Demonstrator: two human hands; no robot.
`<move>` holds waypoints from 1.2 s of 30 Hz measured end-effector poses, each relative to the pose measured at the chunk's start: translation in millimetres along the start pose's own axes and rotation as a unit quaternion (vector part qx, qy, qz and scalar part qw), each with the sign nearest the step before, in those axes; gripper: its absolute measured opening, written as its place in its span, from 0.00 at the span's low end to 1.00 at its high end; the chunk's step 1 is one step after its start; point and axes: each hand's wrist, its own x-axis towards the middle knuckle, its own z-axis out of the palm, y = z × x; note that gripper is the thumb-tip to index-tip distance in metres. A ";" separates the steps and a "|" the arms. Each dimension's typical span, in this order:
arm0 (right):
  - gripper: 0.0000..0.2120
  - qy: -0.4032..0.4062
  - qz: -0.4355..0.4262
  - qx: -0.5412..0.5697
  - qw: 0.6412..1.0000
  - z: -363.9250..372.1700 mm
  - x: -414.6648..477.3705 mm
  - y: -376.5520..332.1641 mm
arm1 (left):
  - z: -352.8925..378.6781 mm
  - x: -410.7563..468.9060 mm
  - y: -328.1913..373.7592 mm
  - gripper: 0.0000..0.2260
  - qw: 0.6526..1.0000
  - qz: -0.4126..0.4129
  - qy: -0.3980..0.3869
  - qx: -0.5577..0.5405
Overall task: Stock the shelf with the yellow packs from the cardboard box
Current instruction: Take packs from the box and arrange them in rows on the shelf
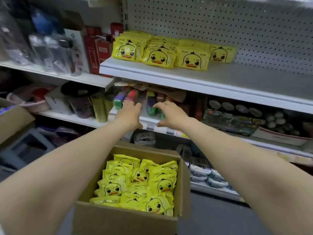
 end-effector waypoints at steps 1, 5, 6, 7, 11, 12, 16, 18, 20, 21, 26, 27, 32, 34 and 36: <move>0.36 -0.007 -0.001 -0.003 1.000 7.6 -0.8 -0.7 | 8.4 -1.6 -6.3 0.33 1.000 -0.006 -0.008 0.000; 0.37 -0.045 0.005 -0.002 0.999 37.6 2.1 0.3 | 41.5 -10.6 -29.4 0.30 0.999 -0.024 -0.035 -0.008; 0.37 -0.054 0.007 -0.003 0.998 45.2 3.6 0.6 | 50.1 -13.1 -34.5 0.30 0.999 -0.027 -0.044 -0.011; 0.37 -0.064 0.008 -0.006 0.998 52.8 4.9 0.6 | 58.4 -15.7 -39.6 0.31 0.998 -0.036 -0.056 -0.014; 0.35 -0.099 -0.002 -0.002 0.995 86.0 13.0 1.5 | 92.9 -22.7 -60.7 0.35 0.992 -0.059 -0.108 -0.015; 0.34 -0.111 -0.002 0.002 0.994 96.1 16.3 1.4 | 101.4 -24.9 -65.5 0.35 0.991 -0.060 -0.115 -0.016; 0.35 -0.171 -0.007 0.005 0.985 142.4 29.8 0.3 | 138.9 -34.6 -85.8 0.33 0.985 -0.085 -0.151 -0.009; 0.35 -0.202 -0.010 0.014 0.979 167.2 34.8 0.9 | 163.0 -39.8 -98.6 0.33 0.977 -0.105 -0.183 -0.039; 0.35 -0.235 -0.015 0.017 0.972 191.7 38.5 1.8 | 185.6 -46.9 -110.4 0.32 0.962 -0.140 -0.222 -0.072; 0.34 -0.251 -0.021 0.016 0.968 203.9 40.6 2.2 | 196.3 -50.3 -116.0 0.31 0.955 -0.155 -0.239 -0.080; 0.29 -0.317 -0.034 0.035 0.947 263.7 57.1 -1.8 | 247.9 -61.4 -139.4 0.29 0.932 -0.192 -0.287 -0.108; 0.28 -0.328 -0.034 0.040 0.943 274.7 60.7 -3.8 | 257.9 -62.0 -143.5 0.29 0.929 -0.199 -0.292 -0.112; 0.28 -0.356 -0.034 0.070 0.931 320.9 77.8 -16.0 | 297.0 -58.4 -160.3 0.30 0.922 -0.228 -0.282 -0.133; 0.28 -0.365 -0.032 0.081 0.927 335.2 84.1 -21.0 | 308.4 -54.8 -164.4 0.32 0.921 -0.234 -0.284 -0.130; 0.27 -0.369 -0.032 0.091 0.924 347.4 90.4 -25.7 | 319.1 -52.3 -166.5 0.33 0.917 -0.242 -0.288 -0.133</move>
